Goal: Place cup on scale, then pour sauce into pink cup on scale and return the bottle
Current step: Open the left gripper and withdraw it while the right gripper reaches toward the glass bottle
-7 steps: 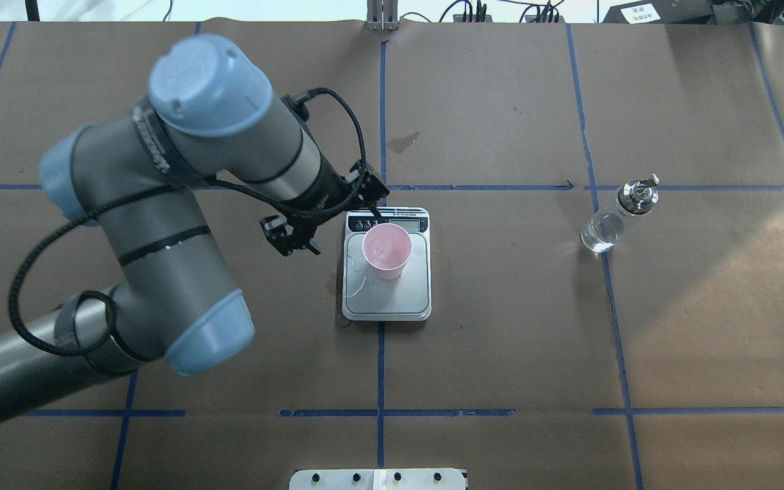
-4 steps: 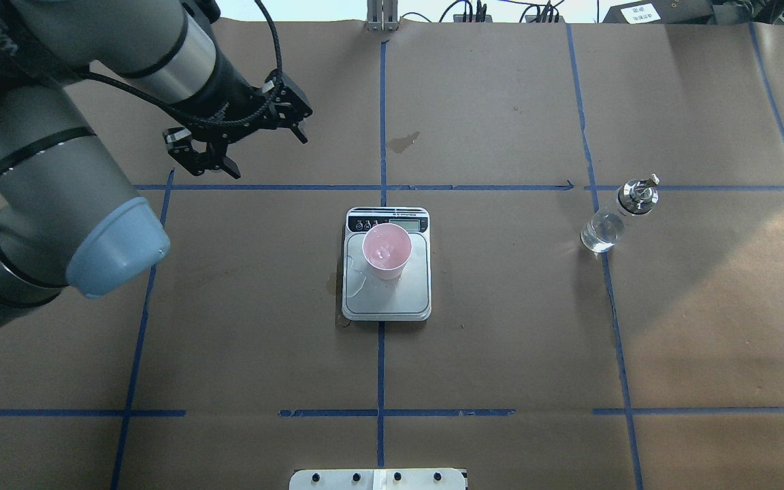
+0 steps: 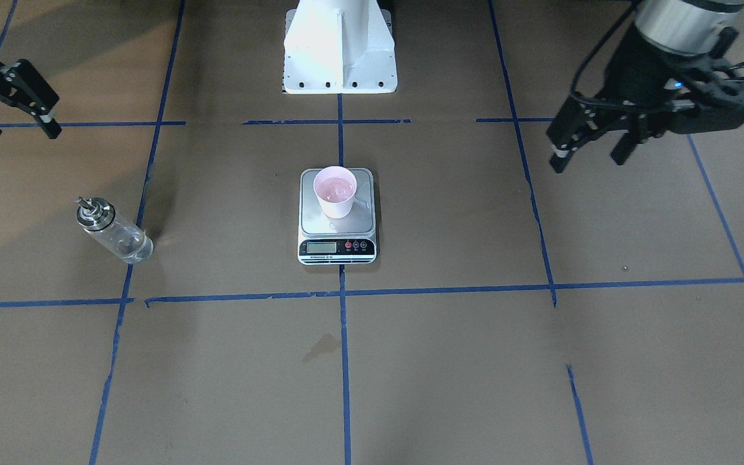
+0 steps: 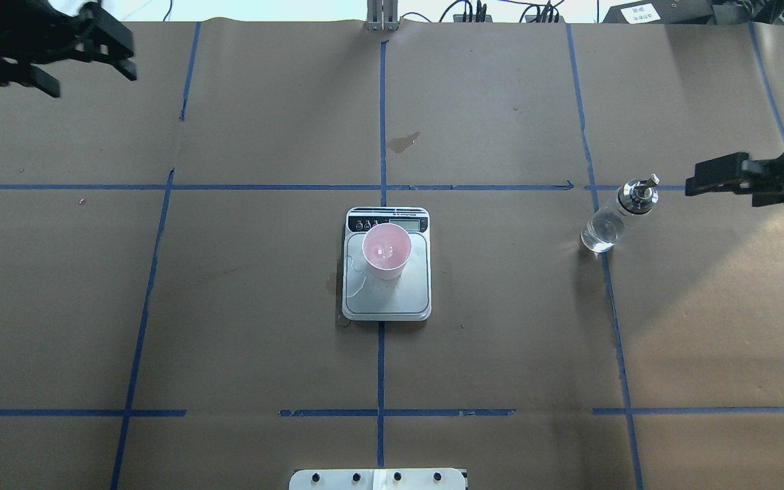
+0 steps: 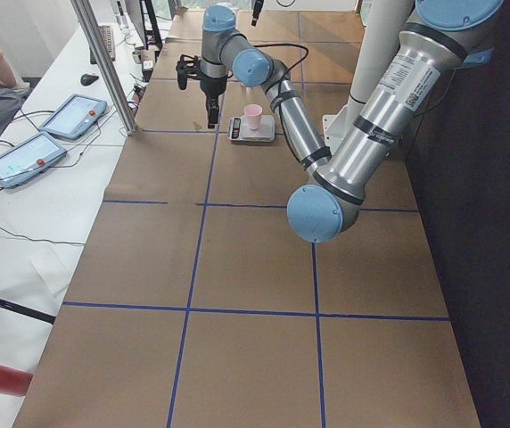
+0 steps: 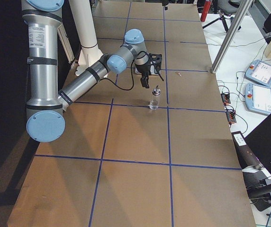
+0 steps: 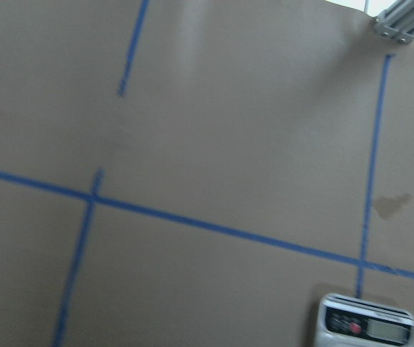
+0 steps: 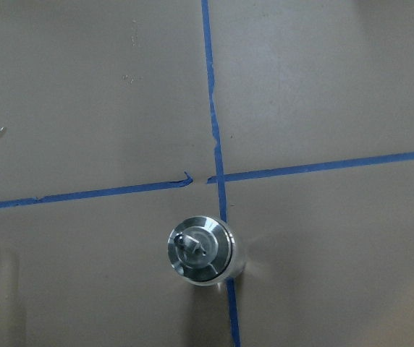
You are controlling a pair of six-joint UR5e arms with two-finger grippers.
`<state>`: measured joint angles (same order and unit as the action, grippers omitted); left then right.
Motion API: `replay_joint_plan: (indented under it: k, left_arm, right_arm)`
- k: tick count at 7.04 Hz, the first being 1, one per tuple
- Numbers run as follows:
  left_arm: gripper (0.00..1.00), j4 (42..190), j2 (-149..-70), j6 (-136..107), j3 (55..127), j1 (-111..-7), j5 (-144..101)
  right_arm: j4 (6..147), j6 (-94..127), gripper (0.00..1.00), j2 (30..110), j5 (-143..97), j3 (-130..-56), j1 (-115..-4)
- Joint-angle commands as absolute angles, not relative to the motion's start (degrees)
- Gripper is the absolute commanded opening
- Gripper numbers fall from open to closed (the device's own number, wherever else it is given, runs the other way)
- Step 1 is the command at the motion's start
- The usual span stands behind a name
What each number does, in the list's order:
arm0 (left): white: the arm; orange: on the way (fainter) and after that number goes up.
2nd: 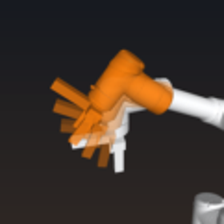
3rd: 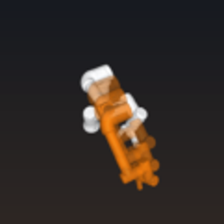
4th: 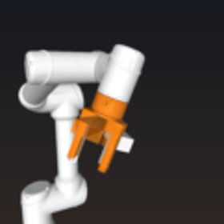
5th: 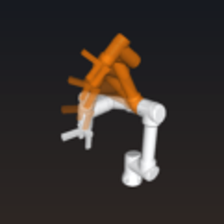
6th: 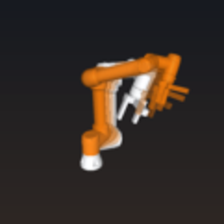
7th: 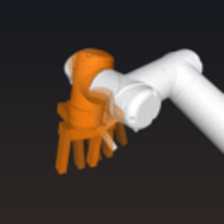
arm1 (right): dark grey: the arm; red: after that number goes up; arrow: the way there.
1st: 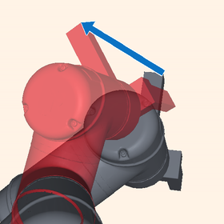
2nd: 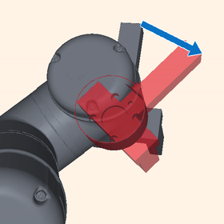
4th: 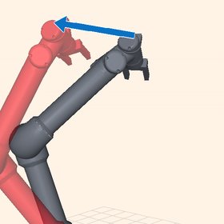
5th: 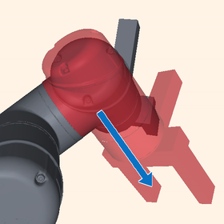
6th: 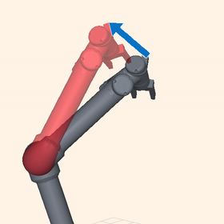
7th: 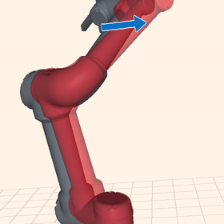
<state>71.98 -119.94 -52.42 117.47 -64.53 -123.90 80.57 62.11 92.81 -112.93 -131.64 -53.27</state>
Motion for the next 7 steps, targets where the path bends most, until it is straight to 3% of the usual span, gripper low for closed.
replay_joint_plan:
  k: [1,4,7]
  left_arm:
    - [1.0,68.47,-115.52,-33.92,117.42,-73.01,-123.84]
    - [1.0,68.73,-113.03,-25.58,116.02,-74.53,-123.14]
    - [1.0,68.73,-113.12,-25.58,115.14,-74.44,-123.13]
  right_arm:
    - [68.06,72.84,1.0,99.47,-88.36,-131.14,-35.5]
    - [57.08,76.46,1.0,98.62,-62.84,-118.09,-22.8]
    - [56.25,75.77,0.99,92.04,-51.52,-108.56,-20.04]
